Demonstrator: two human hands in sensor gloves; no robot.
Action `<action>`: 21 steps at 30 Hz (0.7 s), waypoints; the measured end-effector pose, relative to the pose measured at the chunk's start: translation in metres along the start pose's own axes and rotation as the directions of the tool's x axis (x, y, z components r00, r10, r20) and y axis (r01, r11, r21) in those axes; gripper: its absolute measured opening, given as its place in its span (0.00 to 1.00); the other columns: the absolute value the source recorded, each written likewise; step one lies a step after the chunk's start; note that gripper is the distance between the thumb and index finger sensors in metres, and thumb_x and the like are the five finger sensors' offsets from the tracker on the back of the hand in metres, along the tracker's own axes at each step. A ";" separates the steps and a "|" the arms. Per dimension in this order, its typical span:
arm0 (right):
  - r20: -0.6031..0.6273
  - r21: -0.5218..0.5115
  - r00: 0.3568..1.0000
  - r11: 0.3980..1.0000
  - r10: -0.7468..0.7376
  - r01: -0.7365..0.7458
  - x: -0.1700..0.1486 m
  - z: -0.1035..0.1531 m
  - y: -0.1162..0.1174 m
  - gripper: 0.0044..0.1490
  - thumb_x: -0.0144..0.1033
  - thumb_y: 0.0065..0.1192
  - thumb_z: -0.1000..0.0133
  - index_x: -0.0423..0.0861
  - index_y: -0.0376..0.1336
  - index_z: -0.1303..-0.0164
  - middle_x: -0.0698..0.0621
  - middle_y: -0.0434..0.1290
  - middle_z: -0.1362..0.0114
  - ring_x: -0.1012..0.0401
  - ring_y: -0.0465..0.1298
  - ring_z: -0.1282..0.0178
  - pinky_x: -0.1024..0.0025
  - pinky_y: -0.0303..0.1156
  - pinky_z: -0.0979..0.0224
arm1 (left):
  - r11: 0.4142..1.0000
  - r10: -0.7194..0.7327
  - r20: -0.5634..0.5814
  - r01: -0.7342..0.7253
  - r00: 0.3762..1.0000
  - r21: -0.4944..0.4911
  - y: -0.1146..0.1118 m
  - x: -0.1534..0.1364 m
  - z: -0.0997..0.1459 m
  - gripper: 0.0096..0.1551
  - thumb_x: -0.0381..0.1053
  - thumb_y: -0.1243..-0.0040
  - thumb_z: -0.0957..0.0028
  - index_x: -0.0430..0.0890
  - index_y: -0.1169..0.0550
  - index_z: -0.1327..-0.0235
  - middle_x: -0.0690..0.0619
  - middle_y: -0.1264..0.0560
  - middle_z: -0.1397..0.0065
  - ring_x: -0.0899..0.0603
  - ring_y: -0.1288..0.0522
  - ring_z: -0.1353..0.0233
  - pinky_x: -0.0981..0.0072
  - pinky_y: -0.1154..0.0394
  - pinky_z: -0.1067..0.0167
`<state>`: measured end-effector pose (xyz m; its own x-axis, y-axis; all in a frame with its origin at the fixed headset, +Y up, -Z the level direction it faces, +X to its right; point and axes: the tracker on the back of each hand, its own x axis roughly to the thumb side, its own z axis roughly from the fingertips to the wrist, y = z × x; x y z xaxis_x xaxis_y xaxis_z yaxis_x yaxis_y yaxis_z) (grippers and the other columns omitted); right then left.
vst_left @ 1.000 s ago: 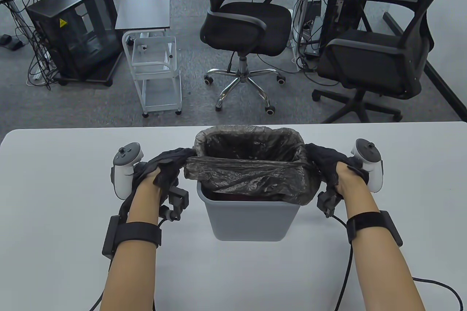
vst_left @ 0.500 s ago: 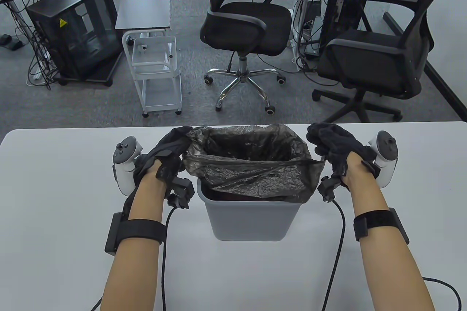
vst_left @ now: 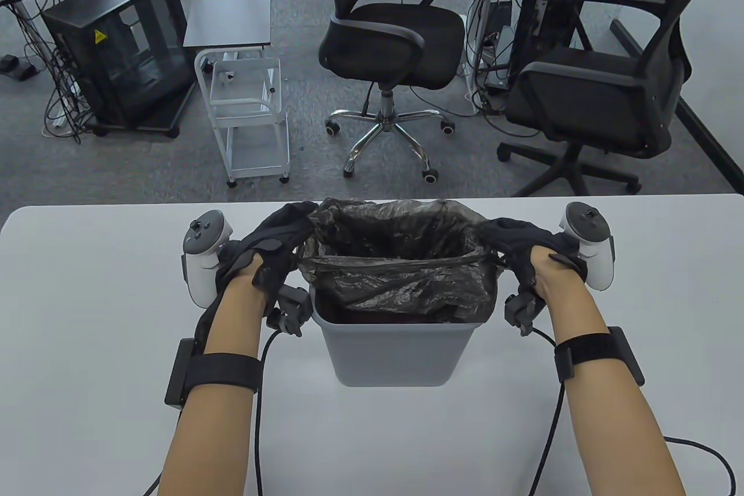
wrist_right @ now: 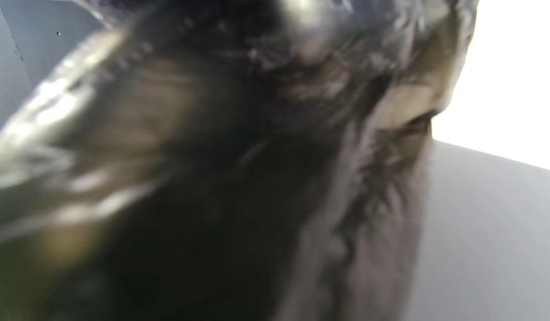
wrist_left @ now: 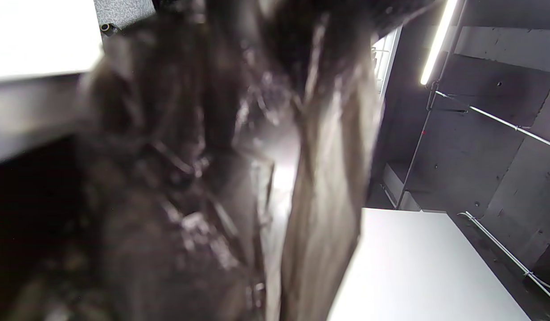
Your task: Twist garbage bag top to tighten it
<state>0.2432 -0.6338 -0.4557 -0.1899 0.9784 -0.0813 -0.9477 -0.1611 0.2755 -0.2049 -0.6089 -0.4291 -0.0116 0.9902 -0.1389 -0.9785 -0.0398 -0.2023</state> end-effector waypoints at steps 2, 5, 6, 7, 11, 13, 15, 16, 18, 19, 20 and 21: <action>0.008 -0.049 1.000 0.999 0.009 -0.008 0.002 0.003 -0.002 0.27 0.49 0.63 0.41 0.45 0.68 0.37 0.35 0.54 0.20 0.33 0.51 0.22 0.24 0.46 0.29 | 1.000 0.013 0.012 -0.013 1.000 -0.002 0.000 0.000 0.000 0.19 0.52 0.39 0.44 0.65 0.18 0.42 0.50 0.38 0.18 0.35 0.51 0.17 0.20 0.49 0.33; 0.078 -0.164 0.992 0.980 -0.100 0.111 0.005 0.008 -0.005 0.27 0.48 0.62 0.41 0.47 0.68 0.36 0.36 0.56 0.20 0.34 0.54 0.22 0.24 0.47 0.29 | 0.999 0.028 0.035 -0.029 0.999 0.023 0.001 -0.001 0.001 0.19 0.52 0.39 0.44 0.66 0.19 0.42 0.51 0.38 0.18 0.36 0.51 0.17 0.20 0.49 0.33; 0.128 -0.171 0.983 0.973 -0.133 0.154 0.008 0.011 -0.006 0.27 0.48 0.62 0.41 0.47 0.67 0.35 0.37 0.56 0.20 0.35 0.55 0.22 0.24 0.48 0.29 | 0.998 0.037 0.049 -0.039 0.998 0.039 0.002 0.000 0.002 0.18 0.52 0.39 0.44 0.66 0.19 0.42 0.51 0.38 0.18 0.36 0.51 0.17 0.20 0.49 0.33; 0.162 -0.173 0.976 0.969 -0.146 0.174 0.010 0.012 -0.007 0.27 0.48 0.62 0.41 0.48 0.67 0.35 0.38 0.56 0.19 0.36 0.56 0.21 0.25 0.48 0.28 | 0.998 0.043 0.059 -0.045 0.997 0.043 0.002 0.000 0.003 0.19 0.52 0.39 0.44 0.67 0.19 0.42 0.51 0.38 0.18 0.36 0.50 0.17 0.20 0.49 0.33; 0.269 -0.143 0.940 0.957 -0.208 0.253 0.018 0.021 -0.010 0.25 0.44 0.61 0.41 0.54 0.65 0.32 0.43 0.62 0.20 0.41 0.64 0.21 0.27 0.52 0.27 | 0.996 0.067 0.106 -0.074 0.992 0.057 0.005 0.001 0.011 0.18 0.51 0.40 0.45 0.67 0.19 0.43 0.51 0.37 0.18 0.36 0.50 0.17 0.20 0.49 0.33; 0.304 -0.101 0.917 0.948 -0.260 0.302 0.019 0.027 -0.010 0.24 0.41 0.60 0.40 0.55 0.65 0.33 0.45 0.69 0.25 0.45 0.71 0.26 0.28 0.54 0.27 | 0.994 0.069 0.137 -0.080 0.988 0.075 0.008 0.001 0.017 0.18 0.50 0.41 0.45 0.67 0.18 0.45 0.52 0.37 0.19 0.36 0.49 0.17 0.20 0.49 0.33; 0.341 -0.070 0.899 0.946 -0.277 0.317 0.021 0.035 -0.010 0.23 0.40 0.60 0.40 0.56 0.66 0.34 0.47 0.73 0.29 0.47 0.76 0.31 0.28 0.55 0.27 | 0.988 0.061 0.184 -0.086 0.981 0.129 0.011 0.000 0.026 0.18 0.48 0.41 0.47 0.66 0.17 0.50 0.52 0.35 0.20 0.36 0.48 0.17 0.20 0.48 0.34; 0.354 -0.054 0.894 0.948 -0.274 0.312 0.021 0.039 -0.010 0.23 0.40 0.60 0.40 0.56 0.66 0.34 0.47 0.75 0.30 0.47 0.77 0.32 0.29 0.55 0.27 | 0.987 0.058 0.188 -0.084 0.980 0.137 0.012 -0.001 0.029 0.17 0.47 0.41 0.48 0.66 0.16 0.52 0.52 0.34 0.20 0.36 0.47 0.17 0.20 0.48 0.34; 0.375 -0.024 0.884 0.950 -0.280 0.311 0.022 0.048 -0.010 0.23 0.40 0.59 0.40 0.55 0.67 0.34 0.48 0.77 0.33 0.49 0.79 0.35 0.29 0.55 0.27 | 0.991 0.055 0.198 -0.077 0.979 0.106 0.016 -0.003 0.038 0.17 0.45 0.42 0.49 0.64 0.16 0.54 0.52 0.33 0.21 0.35 0.47 0.18 0.19 0.48 0.34; 0.387 -0.002 0.876 0.950 -0.288 0.313 0.023 0.055 -0.009 0.23 0.41 0.59 0.40 0.53 0.67 0.33 0.48 0.78 0.35 0.50 0.80 0.37 0.29 0.55 0.28 | 0.994 0.055 0.213 -0.073 0.976 0.082 0.018 -0.004 0.043 0.17 0.45 0.43 0.49 0.63 0.16 0.54 0.53 0.33 0.21 0.36 0.47 0.17 0.19 0.48 0.33; 0.392 0.013 0.872 0.950 -0.291 0.311 0.024 0.059 -0.008 0.24 0.42 0.59 0.39 0.52 0.67 0.32 0.48 0.79 0.36 0.50 0.80 0.38 0.28 0.55 0.28 | 0.995 0.054 0.226 -0.072 0.973 0.070 0.020 -0.005 0.048 0.17 0.44 0.43 0.50 0.62 0.16 0.55 0.53 0.32 0.22 0.36 0.46 0.18 0.19 0.48 0.34; 0.393 0.022 0.874 0.953 -0.287 0.303 0.025 0.065 -0.008 0.27 0.44 0.59 0.38 0.50 0.65 0.30 0.51 0.80 0.40 0.51 0.81 0.40 0.28 0.56 0.28 | 0.996 0.049 0.246 -0.067 0.968 0.062 0.023 -0.006 0.054 0.17 0.44 0.43 0.50 0.61 0.16 0.55 0.53 0.31 0.22 0.36 0.45 0.18 0.19 0.48 0.33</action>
<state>0.2625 -0.5999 -0.3971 0.2067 0.9520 0.2259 -0.9548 0.1458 0.2590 -0.2382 -0.6086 -0.3804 -0.1101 0.9894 0.0944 -0.9865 -0.0972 -0.1319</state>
